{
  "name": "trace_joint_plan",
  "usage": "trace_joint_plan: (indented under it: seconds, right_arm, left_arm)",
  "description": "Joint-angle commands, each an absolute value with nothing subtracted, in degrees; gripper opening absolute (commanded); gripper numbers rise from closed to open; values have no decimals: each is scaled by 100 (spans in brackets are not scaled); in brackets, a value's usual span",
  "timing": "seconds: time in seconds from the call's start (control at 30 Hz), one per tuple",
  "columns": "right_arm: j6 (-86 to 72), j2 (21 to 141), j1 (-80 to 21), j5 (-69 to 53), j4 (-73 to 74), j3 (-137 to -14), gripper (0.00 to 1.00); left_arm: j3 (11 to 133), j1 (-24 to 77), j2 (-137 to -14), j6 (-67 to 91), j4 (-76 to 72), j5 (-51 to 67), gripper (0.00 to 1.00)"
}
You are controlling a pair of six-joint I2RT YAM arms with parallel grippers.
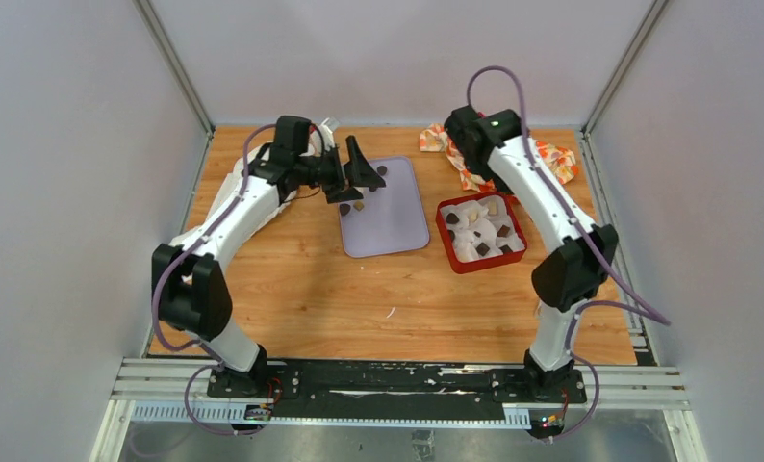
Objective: Pack the chocolate
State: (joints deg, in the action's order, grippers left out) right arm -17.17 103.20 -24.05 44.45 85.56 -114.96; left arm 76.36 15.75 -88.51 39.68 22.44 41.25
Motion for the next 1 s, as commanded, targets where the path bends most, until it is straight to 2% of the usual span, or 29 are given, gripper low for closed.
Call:
trace_joint_plan:
  seconds: [0.0, 0.17, 0.47, 0.97]
  right_arm:
    - [-2151, 10781, -2914, 6664, 9200, -11388, 0]
    - [-2432, 11232, -3041, 6930, 9196, -11326, 0]
    - [-2716, 11694, -3191, 6568, 9132, -11217, 0]
    - [-2637, 11867, -3404, 5743, 8387, -10681, 0]
  left_arm:
    - [8165, 1980, -9416, 4043, 2604, 3747, 100]
    - [8176, 2189, -9508, 4144, 2372, 3318, 100]
    - [7728, 2124, -9685, 4202, 2502, 3137, 100]
    - [6927, 2101, -9971, 4489, 1937, 3389, 99]
